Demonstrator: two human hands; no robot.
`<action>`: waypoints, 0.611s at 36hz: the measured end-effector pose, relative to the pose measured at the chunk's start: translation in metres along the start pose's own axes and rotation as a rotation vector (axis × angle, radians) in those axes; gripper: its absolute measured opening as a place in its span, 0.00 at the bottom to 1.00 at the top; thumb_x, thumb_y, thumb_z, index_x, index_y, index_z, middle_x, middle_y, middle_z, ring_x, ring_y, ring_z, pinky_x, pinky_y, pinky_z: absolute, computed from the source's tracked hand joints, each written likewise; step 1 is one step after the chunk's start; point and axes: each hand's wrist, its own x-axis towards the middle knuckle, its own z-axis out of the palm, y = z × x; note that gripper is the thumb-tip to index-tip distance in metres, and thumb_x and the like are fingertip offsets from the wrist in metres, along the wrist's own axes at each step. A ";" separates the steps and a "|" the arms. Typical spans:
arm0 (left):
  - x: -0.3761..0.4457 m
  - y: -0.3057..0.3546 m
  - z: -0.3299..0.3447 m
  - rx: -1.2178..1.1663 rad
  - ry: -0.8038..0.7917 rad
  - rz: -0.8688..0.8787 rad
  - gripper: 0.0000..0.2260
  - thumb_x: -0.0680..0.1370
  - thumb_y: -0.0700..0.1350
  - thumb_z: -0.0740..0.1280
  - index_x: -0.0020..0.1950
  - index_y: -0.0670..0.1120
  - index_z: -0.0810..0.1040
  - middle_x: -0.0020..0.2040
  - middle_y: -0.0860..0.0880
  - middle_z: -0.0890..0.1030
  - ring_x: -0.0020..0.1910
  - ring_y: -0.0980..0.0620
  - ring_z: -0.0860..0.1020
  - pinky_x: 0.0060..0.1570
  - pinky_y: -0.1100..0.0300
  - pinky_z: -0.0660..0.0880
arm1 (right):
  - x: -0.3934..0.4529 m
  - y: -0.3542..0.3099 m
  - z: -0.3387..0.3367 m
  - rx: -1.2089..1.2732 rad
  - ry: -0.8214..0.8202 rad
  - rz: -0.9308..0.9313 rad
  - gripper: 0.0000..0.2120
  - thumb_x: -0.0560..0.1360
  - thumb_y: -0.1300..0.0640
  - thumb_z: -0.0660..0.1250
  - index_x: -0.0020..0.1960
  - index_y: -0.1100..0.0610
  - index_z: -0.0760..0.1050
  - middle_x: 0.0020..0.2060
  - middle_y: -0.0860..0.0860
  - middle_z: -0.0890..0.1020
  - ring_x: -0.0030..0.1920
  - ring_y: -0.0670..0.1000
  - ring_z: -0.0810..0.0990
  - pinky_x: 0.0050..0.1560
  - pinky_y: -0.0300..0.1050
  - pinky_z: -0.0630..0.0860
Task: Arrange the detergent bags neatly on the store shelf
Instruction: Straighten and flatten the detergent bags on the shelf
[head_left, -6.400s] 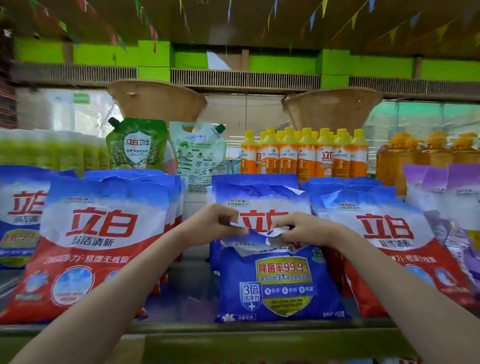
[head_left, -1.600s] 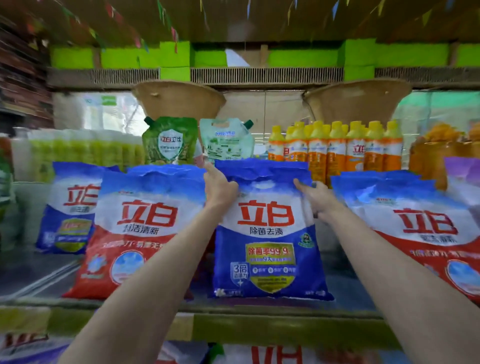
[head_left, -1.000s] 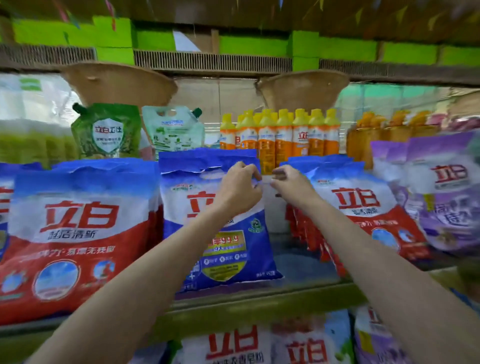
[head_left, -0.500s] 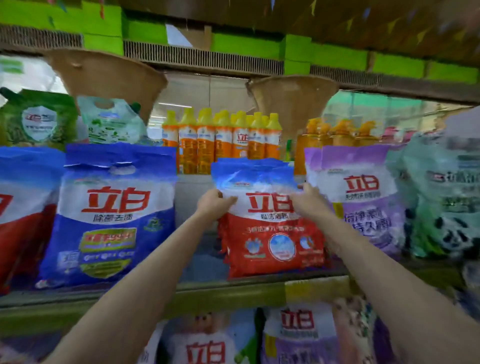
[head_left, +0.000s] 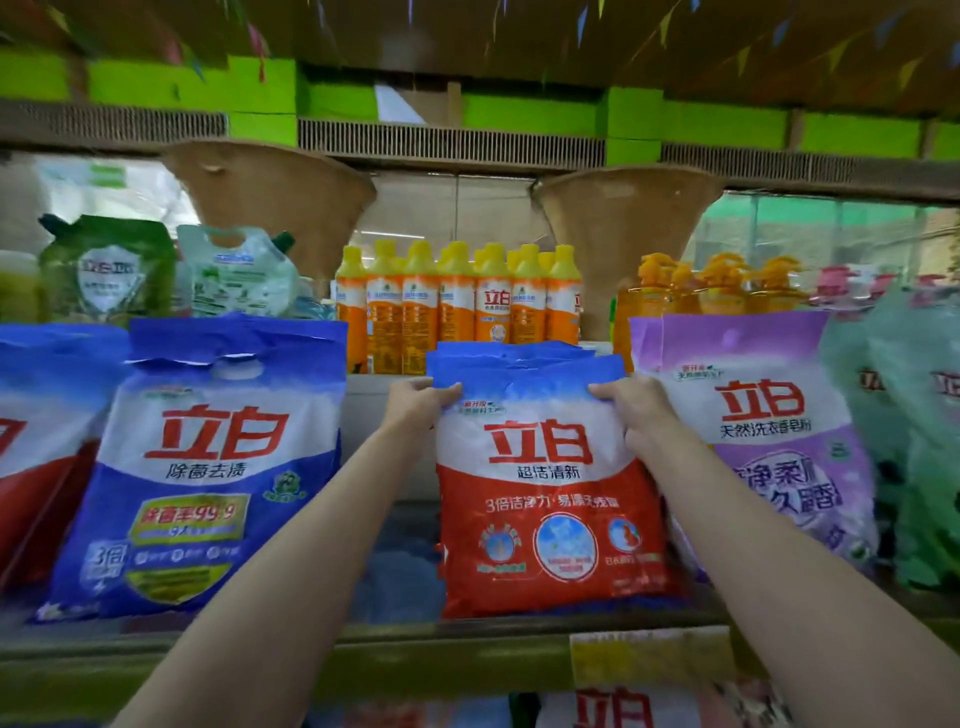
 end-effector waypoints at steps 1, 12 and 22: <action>0.001 -0.002 0.001 0.022 0.009 0.032 0.08 0.75 0.36 0.69 0.53 0.37 0.77 0.46 0.44 0.81 0.40 0.49 0.80 0.30 0.63 0.78 | 0.008 0.004 0.001 -0.046 0.018 -0.022 0.09 0.66 0.63 0.73 0.40 0.57 0.73 0.43 0.59 0.82 0.43 0.61 0.82 0.51 0.60 0.79; 0.042 -0.001 0.014 0.185 0.141 0.150 0.04 0.73 0.40 0.71 0.42 0.40 0.78 0.45 0.38 0.82 0.44 0.41 0.82 0.48 0.44 0.80 | 0.018 0.013 0.013 -0.229 0.053 -0.150 0.16 0.74 0.63 0.65 0.62 0.57 0.73 0.55 0.55 0.80 0.54 0.58 0.79 0.56 0.56 0.78; 0.024 -0.026 -0.005 0.044 0.126 0.097 0.24 0.73 0.39 0.72 0.64 0.41 0.64 0.54 0.42 0.76 0.44 0.46 0.81 0.36 0.54 0.79 | 0.018 0.019 0.019 -0.215 0.246 -0.246 0.26 0.69 0.66 0.73 0.64 0.58 0.68 0.61 0.55 0.73 0.57 0.53 0.74 0.49 0.45 0.74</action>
